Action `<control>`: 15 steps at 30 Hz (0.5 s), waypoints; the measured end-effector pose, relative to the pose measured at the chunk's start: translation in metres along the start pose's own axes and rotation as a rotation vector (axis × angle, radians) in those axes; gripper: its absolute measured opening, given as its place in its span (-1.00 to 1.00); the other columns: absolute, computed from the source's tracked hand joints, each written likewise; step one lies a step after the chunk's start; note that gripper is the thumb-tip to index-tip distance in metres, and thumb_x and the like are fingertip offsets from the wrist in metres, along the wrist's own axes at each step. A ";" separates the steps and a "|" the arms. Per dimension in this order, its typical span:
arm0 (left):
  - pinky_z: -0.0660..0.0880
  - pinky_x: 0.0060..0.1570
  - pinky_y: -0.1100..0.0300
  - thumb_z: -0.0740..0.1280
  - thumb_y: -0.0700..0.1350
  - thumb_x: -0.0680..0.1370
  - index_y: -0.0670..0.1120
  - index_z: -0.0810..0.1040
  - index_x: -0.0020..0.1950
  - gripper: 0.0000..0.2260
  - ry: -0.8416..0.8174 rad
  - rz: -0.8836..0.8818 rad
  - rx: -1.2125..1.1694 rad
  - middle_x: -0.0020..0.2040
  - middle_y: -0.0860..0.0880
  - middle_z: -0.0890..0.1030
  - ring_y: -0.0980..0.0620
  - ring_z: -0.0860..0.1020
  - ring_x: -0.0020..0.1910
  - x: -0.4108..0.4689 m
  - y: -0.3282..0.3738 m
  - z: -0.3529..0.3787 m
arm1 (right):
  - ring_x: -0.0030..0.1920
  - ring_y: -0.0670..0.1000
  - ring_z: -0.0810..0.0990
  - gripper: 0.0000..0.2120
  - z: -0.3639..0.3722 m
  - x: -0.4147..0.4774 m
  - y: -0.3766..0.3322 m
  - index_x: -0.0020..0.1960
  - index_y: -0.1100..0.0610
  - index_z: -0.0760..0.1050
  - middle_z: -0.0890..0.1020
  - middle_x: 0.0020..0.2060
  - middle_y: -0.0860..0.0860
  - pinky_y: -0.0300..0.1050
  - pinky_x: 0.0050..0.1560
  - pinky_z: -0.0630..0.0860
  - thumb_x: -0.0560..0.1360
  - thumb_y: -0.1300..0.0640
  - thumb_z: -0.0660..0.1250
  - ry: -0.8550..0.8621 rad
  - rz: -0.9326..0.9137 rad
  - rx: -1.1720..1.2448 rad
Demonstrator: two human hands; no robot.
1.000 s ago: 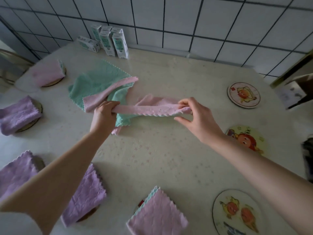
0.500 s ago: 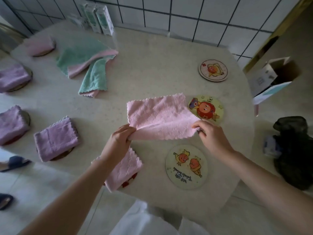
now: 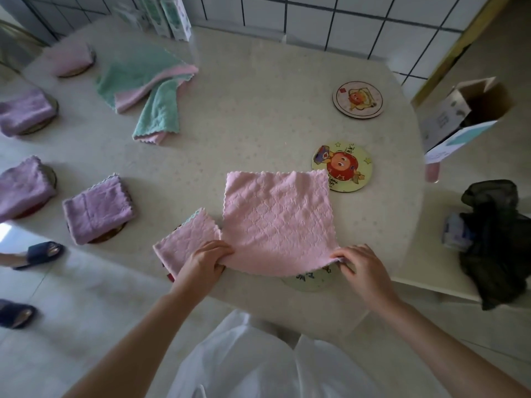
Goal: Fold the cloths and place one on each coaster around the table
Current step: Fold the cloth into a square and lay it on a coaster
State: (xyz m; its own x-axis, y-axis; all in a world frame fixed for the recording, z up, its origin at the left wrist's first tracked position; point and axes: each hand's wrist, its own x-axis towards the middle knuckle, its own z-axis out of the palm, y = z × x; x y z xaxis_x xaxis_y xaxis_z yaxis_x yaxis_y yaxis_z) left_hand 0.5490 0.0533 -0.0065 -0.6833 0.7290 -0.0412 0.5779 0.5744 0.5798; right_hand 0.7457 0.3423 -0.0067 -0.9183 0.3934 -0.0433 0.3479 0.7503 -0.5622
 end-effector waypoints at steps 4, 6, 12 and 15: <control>0.39 -0.02 0.44 0.42 -0.39 0.31 -0.14 0.70 -0.07 -0.74 0.069 -0.077 -0.050 -0.13 -0.02 0.68 0.05 0.59 -0.10 0.011 0.003 -0.009 | -0.15 -0.08 0.47 -0.78 -0.007 0.016 -0.002 -0.08 0.12 0.63 0.58 -0.24 -0.11 -0.44 -0.16 0.31 0.32 0.33 0.50 0.066 0.052 0.029; 0.39 -0.20 0.54 0.43 -0.36 0.39 -0.09 0.70 -0.06 -0.78 0.081 -0.218 -0.114 -0.19 0.00 0.67 0.26 0.54 -0.30 0.020 0.006 -0.015 | -0.20 -0.07 0.50 -0.85 -0.013 0.029 -0.007 -0.10 0.14 0.62 0.57 -0.25 -0.10 -0.45 -0.18 0.33 0.35 0.27 0.50 0.115 0.104 0.077; 0.45 -0.33 0.09 0.40 -0.24 0.46 -0.15 0.63 -0.18 -0.96 -0.001 -0.487 -0.311 -0.32 -0.13 0.60 -0.07 0.48 -0.36 0.072 -0.008 -0.022 | -0.32 -0.10 0.51 -0.88 -0.023 0.086 -0.022 -0.12 0.15 0.51 0.58 -0.29 -0.03 -0.37 -0.39 0.40 0.49 0.10 0.38 0.145 0.341 0.335; 0.49 -0.28 0.06 0.39 -0.26 0.47 -0.21 0.63 -0.15 -0.96 0.011 -0.593 -0.434 -0.27 -0.25 0.62 -0.05 0.49 -0.31 0.099 -0.017 -0.023 | -0.32 -0.04 0.51 -0.90 -0.017 0.116 -0.019 -0.06 0.15 0.53 0.60 -0.26 0.00 -0.28 -0.37 0.39 0.51 0.12 0.34 0.146 0.418 0.385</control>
State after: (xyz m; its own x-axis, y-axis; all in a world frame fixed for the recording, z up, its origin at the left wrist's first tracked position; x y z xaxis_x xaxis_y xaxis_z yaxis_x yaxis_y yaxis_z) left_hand 0.4616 0.1075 -0.0020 -0.8322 0.3366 -0.4407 -0.1171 0.6701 0.7330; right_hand 0.6358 0.3833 0.0129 -0.6729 0.7042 -0.2266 0.5563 0.2798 -0.7825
